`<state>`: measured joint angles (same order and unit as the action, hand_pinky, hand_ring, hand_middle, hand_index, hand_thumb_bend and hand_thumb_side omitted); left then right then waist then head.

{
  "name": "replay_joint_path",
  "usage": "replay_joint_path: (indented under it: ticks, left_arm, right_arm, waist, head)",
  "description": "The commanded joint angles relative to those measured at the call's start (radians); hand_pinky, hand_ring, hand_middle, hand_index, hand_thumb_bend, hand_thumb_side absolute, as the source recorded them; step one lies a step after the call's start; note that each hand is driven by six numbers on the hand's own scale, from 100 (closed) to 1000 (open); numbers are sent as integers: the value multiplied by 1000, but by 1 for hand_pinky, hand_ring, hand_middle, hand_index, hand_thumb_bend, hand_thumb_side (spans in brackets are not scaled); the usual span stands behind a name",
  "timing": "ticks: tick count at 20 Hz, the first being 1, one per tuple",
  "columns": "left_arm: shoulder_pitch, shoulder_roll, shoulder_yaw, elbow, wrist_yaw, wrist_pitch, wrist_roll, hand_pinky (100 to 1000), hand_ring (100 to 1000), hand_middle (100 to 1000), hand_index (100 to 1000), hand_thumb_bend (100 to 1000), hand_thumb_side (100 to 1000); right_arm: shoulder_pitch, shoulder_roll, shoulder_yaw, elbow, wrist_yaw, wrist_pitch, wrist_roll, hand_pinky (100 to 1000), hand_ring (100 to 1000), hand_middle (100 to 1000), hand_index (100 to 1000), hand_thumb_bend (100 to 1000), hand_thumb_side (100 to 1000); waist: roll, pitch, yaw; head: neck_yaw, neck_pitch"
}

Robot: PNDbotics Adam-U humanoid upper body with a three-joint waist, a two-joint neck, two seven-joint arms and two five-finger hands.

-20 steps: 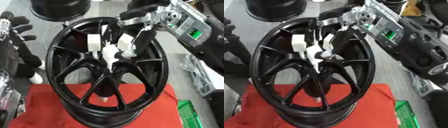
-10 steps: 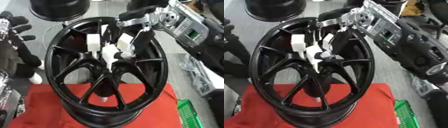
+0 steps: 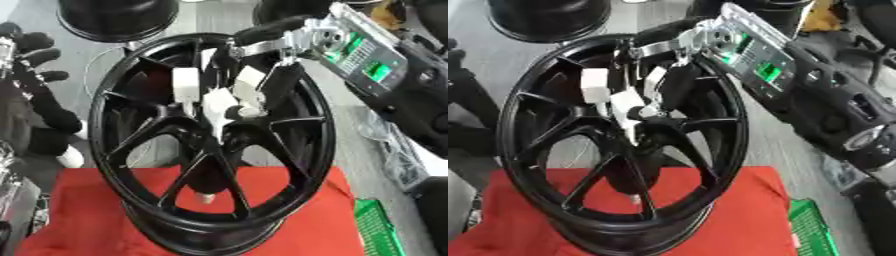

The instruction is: Pull the pin out of the wheel hub.

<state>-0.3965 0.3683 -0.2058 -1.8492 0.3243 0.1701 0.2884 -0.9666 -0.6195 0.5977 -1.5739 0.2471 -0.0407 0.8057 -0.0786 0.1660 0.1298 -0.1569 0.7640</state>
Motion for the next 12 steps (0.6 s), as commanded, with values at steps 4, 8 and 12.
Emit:
replay_joint_path:
  ticks: [4,8,12]
  left_arm:
    - [-20,4,6,-20,2,-1,-3,669,781,699,713,159,739]
    - [-22,3,7,-21,3,-2,-2,669,782,700,713,159,737]
    - [-24,1,8,-22,3,-3,-2,668,783,700,713,160,736]
  right_arm:
    - [-10,-8,-20,2,8,-2,2,761,754,721,831,271,374]
    - [-9,-9,-18,6,10,-5,8,760,749,715,830,276,377]
    - [-6,-9,-16,12,13,-8,16,759,743,709,829,267,376]
  waist:
    - [8,-9,1]
    - [7,-8,2]
    - [7,-8,5]
  head:
    - [-6,6]
    - [-8,6]
    - [-10,6]
